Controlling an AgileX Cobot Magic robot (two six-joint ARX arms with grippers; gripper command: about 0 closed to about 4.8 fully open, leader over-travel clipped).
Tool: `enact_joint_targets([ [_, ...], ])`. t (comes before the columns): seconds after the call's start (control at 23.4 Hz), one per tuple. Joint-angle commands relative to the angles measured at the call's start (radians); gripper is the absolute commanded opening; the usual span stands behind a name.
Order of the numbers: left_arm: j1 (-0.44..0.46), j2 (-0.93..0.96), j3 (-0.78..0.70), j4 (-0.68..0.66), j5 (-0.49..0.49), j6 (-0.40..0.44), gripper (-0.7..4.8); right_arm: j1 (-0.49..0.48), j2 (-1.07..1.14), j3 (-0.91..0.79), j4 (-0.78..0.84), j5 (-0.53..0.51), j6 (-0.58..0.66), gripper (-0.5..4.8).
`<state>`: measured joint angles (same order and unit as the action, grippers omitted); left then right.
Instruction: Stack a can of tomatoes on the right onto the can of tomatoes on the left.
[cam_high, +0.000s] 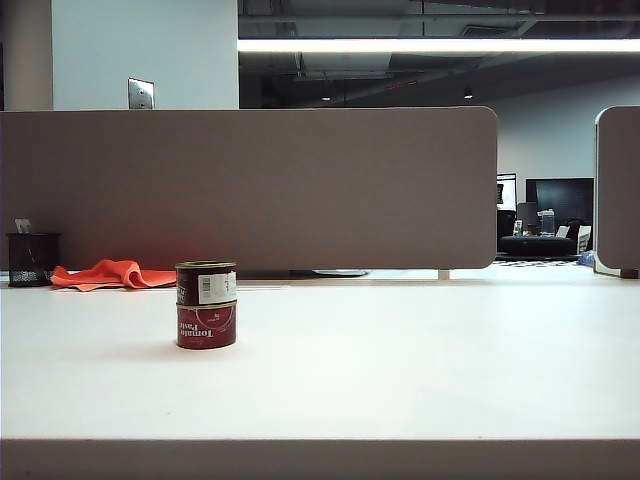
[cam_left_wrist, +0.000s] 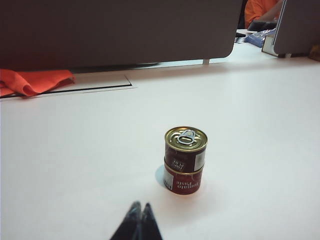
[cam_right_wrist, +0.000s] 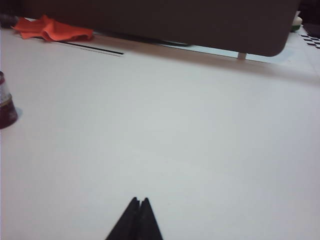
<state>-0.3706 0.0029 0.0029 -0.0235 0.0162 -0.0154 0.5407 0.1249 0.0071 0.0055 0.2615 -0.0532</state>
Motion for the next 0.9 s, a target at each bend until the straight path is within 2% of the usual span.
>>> enact_joint_targets([
  [0.04, 0.001, 0.0, 0.003, 0.01, 0.003, 0.008, -0.06, 0.002, -0.016, -0.006, 0.029, -0.011, -0.002, -0.05],
  [0.38, 0.001, 0.0, 0.003, -0.005, 0.007, 0.008, -0.06, 0.001, -0.126, -0.006, 0.003, -0.01, -0.002, -0.04],
  [0.9, 0.001, 0.0, 0.004, -0.096, -0.005, 0.027, -0.06, 0.0, -0.126, -0.006, -0.032, -0.01, 0.0, -0.04],
])
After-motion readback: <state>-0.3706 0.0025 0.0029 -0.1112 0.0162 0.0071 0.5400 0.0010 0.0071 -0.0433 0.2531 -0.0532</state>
